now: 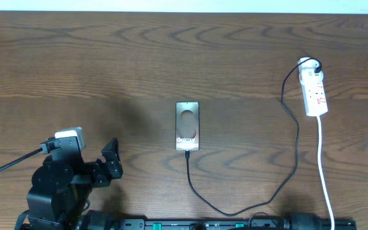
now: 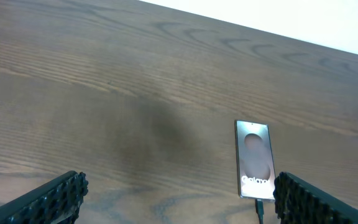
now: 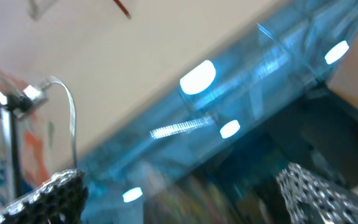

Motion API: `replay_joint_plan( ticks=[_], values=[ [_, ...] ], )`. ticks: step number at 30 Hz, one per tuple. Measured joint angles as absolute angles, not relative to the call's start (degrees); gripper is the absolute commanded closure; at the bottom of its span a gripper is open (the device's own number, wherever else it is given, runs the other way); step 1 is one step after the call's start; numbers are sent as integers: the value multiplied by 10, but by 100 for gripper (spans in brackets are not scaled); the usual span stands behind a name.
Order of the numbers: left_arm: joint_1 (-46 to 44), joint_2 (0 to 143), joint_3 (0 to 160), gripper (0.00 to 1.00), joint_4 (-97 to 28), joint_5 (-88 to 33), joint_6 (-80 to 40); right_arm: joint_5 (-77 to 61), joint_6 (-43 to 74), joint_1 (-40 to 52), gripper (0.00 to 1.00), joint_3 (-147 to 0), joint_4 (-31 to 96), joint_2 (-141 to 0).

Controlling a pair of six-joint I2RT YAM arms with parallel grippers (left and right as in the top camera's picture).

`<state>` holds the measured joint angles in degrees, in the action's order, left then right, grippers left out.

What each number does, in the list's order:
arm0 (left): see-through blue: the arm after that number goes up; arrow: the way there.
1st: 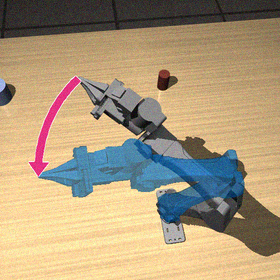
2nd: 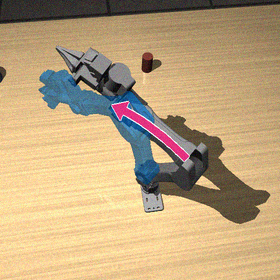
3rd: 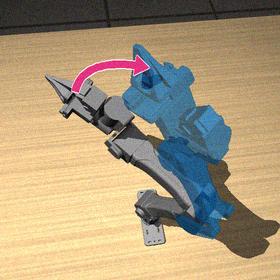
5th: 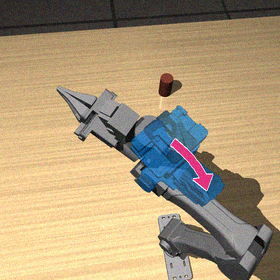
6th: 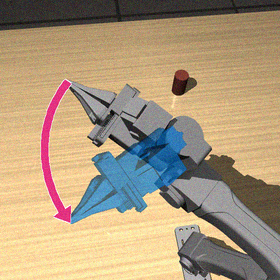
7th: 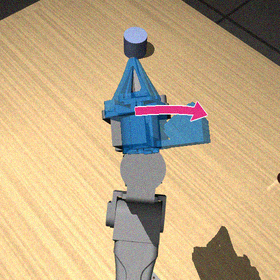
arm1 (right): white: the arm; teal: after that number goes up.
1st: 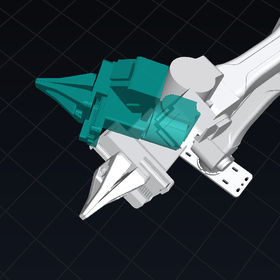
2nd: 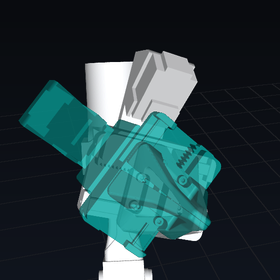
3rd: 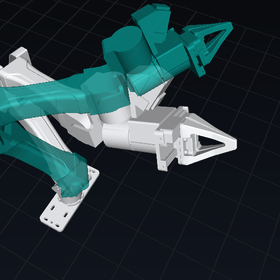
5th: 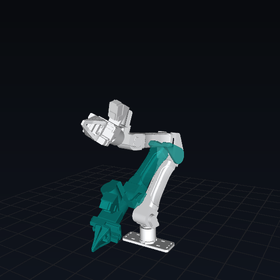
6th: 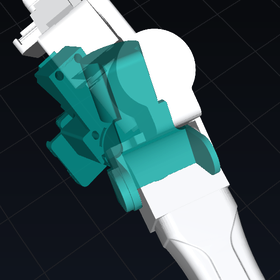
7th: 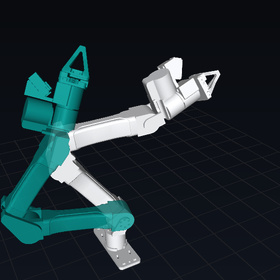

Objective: Plug charger to phone and switch on socket

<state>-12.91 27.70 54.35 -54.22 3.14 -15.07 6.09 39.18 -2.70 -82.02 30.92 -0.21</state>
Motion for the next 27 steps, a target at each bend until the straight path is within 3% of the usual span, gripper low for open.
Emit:
replay_joint_plan(
  ticks=[11,27],
  values=[
    [-129,277,543,2,-542,31,-151,89,417,-27,1,-725,159,-2],
    [-129,277,543,2,-542,31,-151,102,604,-27,1,-491,34,-2]
  ],
)
